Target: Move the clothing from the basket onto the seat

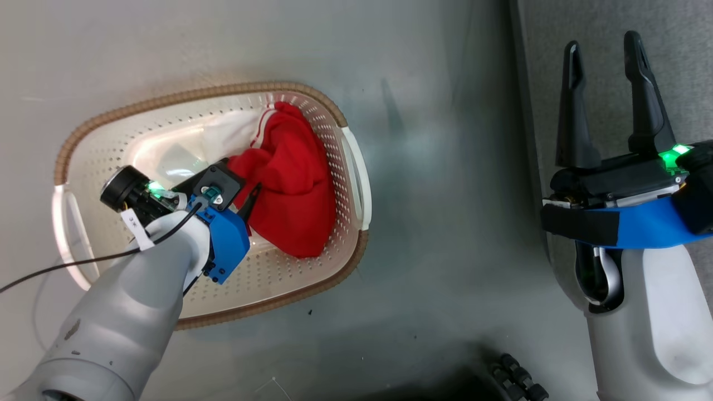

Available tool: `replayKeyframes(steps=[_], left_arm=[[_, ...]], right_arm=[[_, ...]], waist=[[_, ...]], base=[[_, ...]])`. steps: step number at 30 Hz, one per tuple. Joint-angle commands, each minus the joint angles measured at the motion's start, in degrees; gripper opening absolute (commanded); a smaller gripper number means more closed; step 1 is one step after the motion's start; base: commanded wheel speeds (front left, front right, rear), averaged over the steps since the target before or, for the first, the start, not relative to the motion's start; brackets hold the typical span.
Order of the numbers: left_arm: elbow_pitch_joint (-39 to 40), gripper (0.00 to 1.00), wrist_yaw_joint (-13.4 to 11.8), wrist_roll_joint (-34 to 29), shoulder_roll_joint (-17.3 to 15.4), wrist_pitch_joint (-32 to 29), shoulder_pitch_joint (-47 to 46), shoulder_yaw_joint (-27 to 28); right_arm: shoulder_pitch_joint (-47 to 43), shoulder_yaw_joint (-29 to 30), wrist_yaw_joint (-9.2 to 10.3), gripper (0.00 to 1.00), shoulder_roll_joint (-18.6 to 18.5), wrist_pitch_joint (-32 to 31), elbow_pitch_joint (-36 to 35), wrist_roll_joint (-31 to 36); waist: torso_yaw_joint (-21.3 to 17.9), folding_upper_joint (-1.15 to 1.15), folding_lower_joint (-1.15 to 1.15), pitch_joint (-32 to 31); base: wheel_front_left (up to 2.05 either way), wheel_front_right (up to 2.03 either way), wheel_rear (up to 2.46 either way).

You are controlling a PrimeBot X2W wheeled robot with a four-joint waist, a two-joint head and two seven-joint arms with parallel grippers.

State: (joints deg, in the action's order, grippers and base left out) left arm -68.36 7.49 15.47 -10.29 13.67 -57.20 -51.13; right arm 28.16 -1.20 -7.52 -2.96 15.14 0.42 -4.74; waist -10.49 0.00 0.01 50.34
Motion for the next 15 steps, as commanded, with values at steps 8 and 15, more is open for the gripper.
replayKeyframes(steps=[8, 15], left_arm=[[-3.0, 1.00, -0.1, 1.9, -1.3, -3.6, -3.9, -4.6], [-4.1, 1.00, -0.1, 3.0, -2.0, -5.1, -6.5, -6.7]], right_arm=[[2.3, -0.5, 0.06, 1.00, 0.1, 0.0, -1.4, -0.4], [3.2, -0.7, 0.05, 1.00, 0.1, 0.0, -2.3, -0.3]], waist=[[-1.3, 0.00, -0.01, 5.8], [-1.8, 0.00, -0.01, 9.2]], base=[[0.00, 0.00, 0.00], [0.00, 0.00, 0.00]])
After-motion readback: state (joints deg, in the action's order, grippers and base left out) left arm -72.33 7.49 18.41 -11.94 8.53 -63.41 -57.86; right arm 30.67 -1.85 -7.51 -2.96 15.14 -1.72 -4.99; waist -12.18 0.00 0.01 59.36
